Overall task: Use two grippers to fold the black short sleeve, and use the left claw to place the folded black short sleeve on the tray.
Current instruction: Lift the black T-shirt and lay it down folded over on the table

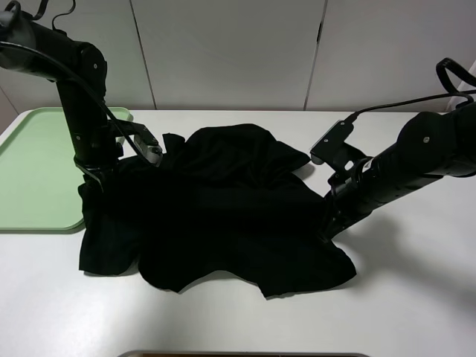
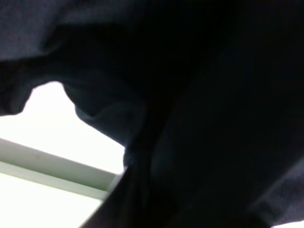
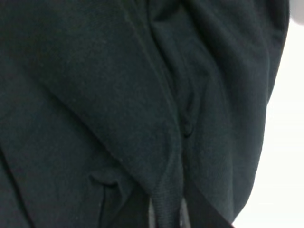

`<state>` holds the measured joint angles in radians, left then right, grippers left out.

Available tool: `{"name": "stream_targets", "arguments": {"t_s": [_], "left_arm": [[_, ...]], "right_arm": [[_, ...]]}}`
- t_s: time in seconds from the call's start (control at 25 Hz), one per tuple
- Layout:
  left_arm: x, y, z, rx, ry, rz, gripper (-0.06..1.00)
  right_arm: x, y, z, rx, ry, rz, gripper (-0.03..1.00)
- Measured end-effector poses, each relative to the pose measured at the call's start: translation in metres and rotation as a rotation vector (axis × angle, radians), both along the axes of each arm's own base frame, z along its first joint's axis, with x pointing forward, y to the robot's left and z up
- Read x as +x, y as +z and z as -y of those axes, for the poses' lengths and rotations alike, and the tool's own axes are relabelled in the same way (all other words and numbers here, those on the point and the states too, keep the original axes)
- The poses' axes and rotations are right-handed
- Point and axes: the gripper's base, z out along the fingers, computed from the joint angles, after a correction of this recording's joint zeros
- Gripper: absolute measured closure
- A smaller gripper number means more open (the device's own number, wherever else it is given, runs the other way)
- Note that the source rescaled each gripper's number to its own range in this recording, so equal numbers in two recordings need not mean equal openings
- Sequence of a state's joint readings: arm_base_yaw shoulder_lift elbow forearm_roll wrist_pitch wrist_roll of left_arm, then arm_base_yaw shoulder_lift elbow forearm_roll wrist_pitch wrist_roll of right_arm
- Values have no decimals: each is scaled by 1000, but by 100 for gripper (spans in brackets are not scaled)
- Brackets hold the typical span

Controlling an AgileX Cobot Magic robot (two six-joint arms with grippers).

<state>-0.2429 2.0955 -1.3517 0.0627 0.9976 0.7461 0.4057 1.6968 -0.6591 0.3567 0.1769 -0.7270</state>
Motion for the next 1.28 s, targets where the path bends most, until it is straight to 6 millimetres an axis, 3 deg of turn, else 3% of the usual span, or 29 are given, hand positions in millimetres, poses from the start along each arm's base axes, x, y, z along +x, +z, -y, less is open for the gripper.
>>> {"name": "stream_targets", "arguments": {"t_s": [0.12, 0.36, 0.56, 0.68, 0.96, 1.04, 1.16, 1.28], "left_arm": [[-2, 6, 1, -12, 12, -7, 94], [-7, 31, 8, -95, 77, 20, 94], [-14, 65, 16, -179, 100, 83, 94], [-19, 83, 19, -199, 89, 127, 94], [-44, 150, 23, -263, 47, 307, 94], [-67, 186, 27, -303, 4, 408, 94], [-96, 221, 34, -338, -74, 515, 94], [-132, 256, 36, -375, -157, 631, 94]], "right_arm": [[1, 0, 0, 1, -2, 11, 97], [1, 1, 0, 1, -2, 15, 97], [1, 8, 0, -2, 19, 45, 97], [0, 29, 2, 8, 45, 123, 97], [-18, 100, 9, 83, 67, 369, 97], [-28, 120, 14, 92, 84, 440, 97], [-46, 154, 22, 115, 101, 579, 97], [-80, 197, 37, 175, 96, 779, 97]]}}
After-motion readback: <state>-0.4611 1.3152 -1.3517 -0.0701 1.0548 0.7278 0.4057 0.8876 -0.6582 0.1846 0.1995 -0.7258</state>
